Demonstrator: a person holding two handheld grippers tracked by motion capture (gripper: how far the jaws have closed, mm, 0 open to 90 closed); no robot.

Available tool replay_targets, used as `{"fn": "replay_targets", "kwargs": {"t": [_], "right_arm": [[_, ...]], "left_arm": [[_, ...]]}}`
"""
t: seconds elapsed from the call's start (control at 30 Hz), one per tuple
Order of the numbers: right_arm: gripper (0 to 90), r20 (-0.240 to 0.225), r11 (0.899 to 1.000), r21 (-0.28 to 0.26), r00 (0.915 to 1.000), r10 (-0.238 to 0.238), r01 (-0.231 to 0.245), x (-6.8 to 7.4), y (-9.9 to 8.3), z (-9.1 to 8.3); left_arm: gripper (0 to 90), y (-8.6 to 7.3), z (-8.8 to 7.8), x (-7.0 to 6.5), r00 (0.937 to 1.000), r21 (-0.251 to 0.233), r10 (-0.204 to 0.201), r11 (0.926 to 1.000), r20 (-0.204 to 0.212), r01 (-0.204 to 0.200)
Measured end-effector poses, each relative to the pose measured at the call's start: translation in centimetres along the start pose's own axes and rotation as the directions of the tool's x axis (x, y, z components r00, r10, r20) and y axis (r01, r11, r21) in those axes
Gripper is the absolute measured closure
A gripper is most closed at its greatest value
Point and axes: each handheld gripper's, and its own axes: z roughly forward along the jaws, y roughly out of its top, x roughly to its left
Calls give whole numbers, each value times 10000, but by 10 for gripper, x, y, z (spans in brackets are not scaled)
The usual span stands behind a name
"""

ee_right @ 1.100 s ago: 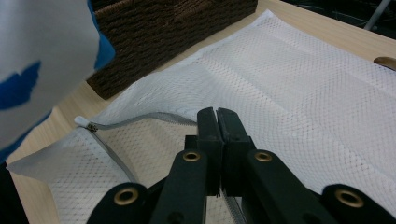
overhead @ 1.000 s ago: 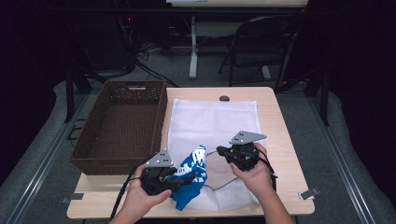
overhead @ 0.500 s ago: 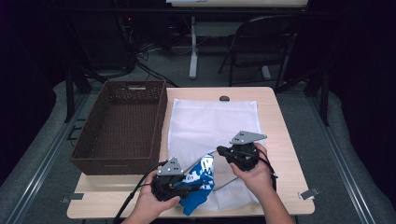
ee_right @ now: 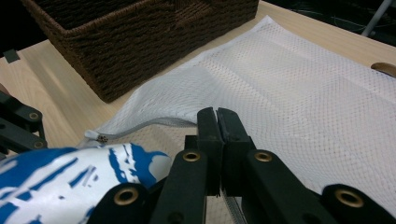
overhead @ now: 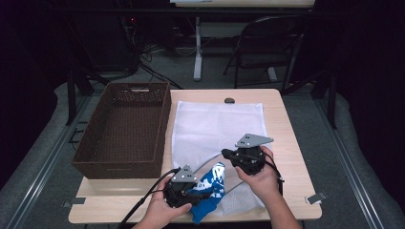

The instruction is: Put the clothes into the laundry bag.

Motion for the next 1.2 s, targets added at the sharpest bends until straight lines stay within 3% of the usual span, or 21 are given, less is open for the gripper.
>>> {"fn": "replay_targets", "kwargs": {"t": [0.37, 0.73, 0.83, 1.07, 1.2], "right_arm": [[891, -19, 10000, -56, 10000, 5, -5, 2, 1, -2], [891, -35, 9999, -152, 10000, -54, 54, 3, 3, -4], [891, -43, 9998, -196, 10000, -86, 85, 3, 4, -6], [891, -50, 9998, -172, 9999, -123, 122, 5, 4, -7], [891, -43, 9998, -158, 9999, -130, 130, 6, 4, -7]], "left_arm": [[643, 3, 11, 3, 9998, 142, -217, 9997, -13, 217], [643, 5, 16, 2, 9992, -16, -383, 9993, 141, 383], [643, 5, 20, 4, 9988, -127, -477, 9988, 50, 478], [643, 3, 30, 6, 9987, 204, -439, 9988, -265, 445], [642, 3, 33, 9, 9962, 256, -776, 9966, -400, 787]]}}
